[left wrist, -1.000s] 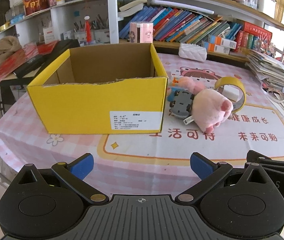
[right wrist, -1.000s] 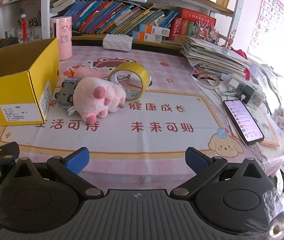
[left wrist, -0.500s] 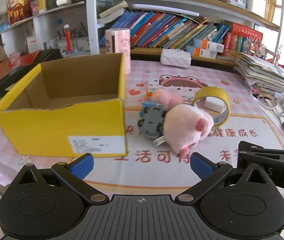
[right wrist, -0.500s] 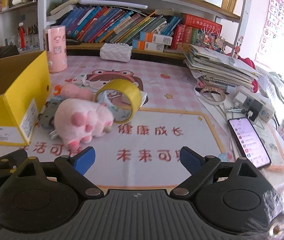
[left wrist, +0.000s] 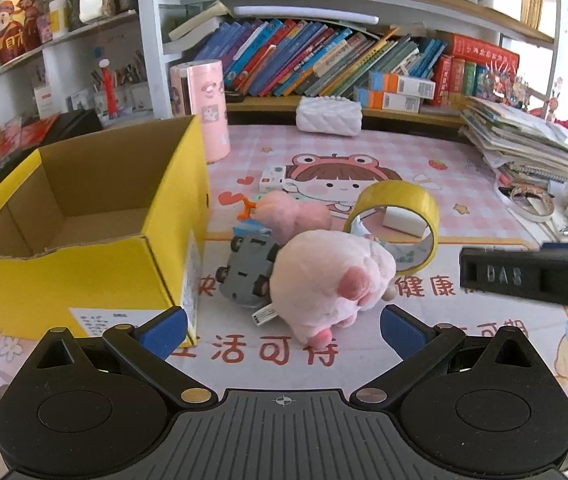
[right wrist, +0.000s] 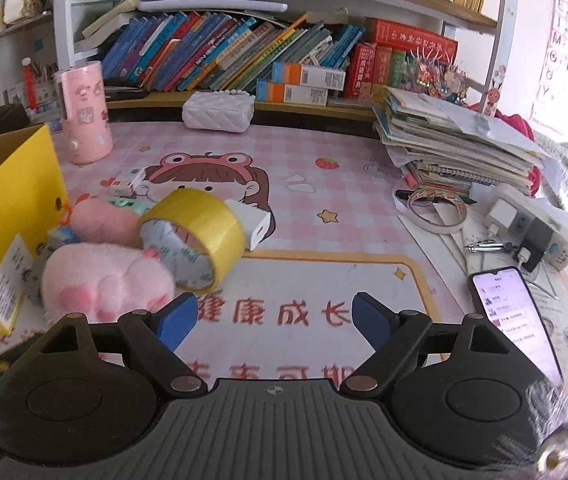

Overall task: Organize objects
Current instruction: 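Move the right tool to the yellow tape roll and close on it, then lift the tape roll with the right tool while the left tool reaches the pink pig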

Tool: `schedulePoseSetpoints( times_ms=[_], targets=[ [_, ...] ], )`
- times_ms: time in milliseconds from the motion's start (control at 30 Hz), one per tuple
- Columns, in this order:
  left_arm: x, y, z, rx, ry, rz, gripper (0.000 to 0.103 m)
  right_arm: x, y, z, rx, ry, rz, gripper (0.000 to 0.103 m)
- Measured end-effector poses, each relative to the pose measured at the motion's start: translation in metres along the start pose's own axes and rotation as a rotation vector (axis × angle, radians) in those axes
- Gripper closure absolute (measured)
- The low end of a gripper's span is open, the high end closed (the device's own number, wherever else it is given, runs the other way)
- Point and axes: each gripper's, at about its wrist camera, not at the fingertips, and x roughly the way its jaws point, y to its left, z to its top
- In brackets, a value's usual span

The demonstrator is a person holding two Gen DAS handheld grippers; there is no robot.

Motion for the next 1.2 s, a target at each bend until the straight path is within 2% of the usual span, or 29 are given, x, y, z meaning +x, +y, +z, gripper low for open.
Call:
schedulePoseSetpoints(
  times_ms=[333, 600, 700, 767, 900, 933, 1067, 1200],
  targets=[
    [0.018, -0.007, 0.006, 0.003, 0.034, 0.009, 0.000, 0.051, 0.005, 0.026, -0.074, 0.019, 0.099, 0.035],
    [0.025, -0.014, 0.013, 0.032, 0.044, 0.021, 0.000, 0.078, 0.017, 0.034, -0.163, 0.001, 0.140, 0.044],
    [0.028, -0.017, 0.015, 0.041, 0.050, 0.029, 0.000, 0.085, 0.020, 0.034, -0.200, -0.006, 0.157, 0.053],
    [0.028, -0.019, 0.015, 0.046, 0.046, 0.029, 0.000, 0.086, 0.020, 0.034, -0.211, -0.014, 0.177, 0.073],
    [0.028, -0.026, 0.016, 0.061, 0.031, 0.023, 0.000, 0.082, 0.005, 0.040, -0.156, -0.048, 0.179, 0.082],
    [0.028, -0.028, 0.017, 0.066, 0.028, 0.022, 0.000, 0.080, 0.000, 0.042, -0.140, -0.059, 0.177, 0.088],
    [0.031, -0.034, 0.019, 0.071, 0.012, 0.022, 0.000, 0.064, -0.025, 0.047, -0.061, -0.100, 0.164, 0.095],
    [0.039, -0.041, 0.023, 0.075, 0.009, 0.035, 0.001, 0.045, -0.052, 0.051, 0.024, -0.136, 0.138, 0.095]
  ],
)
